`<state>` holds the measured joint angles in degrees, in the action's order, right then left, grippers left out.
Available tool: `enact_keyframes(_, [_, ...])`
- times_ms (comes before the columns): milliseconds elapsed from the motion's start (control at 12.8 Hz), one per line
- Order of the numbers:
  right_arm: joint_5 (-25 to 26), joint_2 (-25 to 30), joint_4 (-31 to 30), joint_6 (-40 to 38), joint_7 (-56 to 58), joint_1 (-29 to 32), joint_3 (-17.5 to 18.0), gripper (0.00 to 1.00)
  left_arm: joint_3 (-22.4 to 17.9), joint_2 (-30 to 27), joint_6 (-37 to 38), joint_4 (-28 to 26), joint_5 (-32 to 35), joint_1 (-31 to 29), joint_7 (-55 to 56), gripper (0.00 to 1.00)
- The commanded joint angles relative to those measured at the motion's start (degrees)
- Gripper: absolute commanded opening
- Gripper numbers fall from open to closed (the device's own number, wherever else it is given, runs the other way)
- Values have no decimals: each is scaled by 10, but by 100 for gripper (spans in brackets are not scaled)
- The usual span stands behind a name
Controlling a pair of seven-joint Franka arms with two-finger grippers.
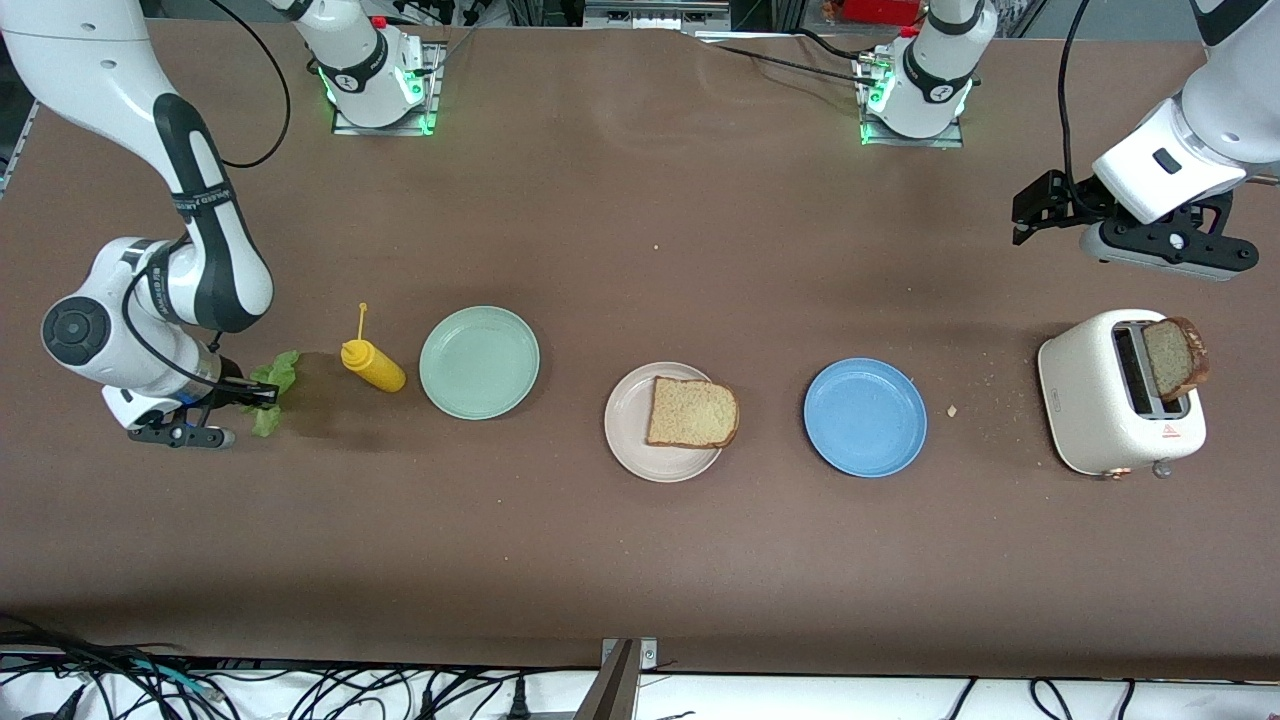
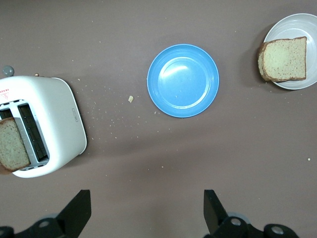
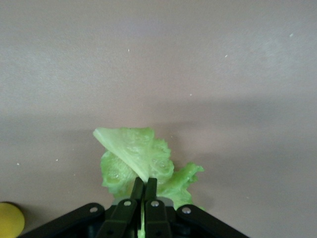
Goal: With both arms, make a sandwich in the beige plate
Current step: 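Grasp the green lettuce leaf with the right gripper and lift it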
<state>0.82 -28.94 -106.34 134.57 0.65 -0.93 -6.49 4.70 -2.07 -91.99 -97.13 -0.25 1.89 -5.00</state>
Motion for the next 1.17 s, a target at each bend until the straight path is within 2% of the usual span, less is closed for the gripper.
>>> enact_keyframes(0, [27, 27, -2, -26, 1, 4, 4, 0, 2, -8, 4, -5, 17, 2, 4, 100])
enact_keyframes(548, [37, 82, 23, -95, 2, -4, 8, 0, 1, -9, 4, -5, 17, 1, 4, 100])
enact_keyframes(861, [34, 103, 42, -121, 2, -28, 9, 0, 1, -9, 4, -5, 17, 2, 4, 100])
enact_keyframes(1095, [28, 122, 42, -126, 0, -46, 24, 0, 2, -9, 4, -5, 17, 3, 4, 100])
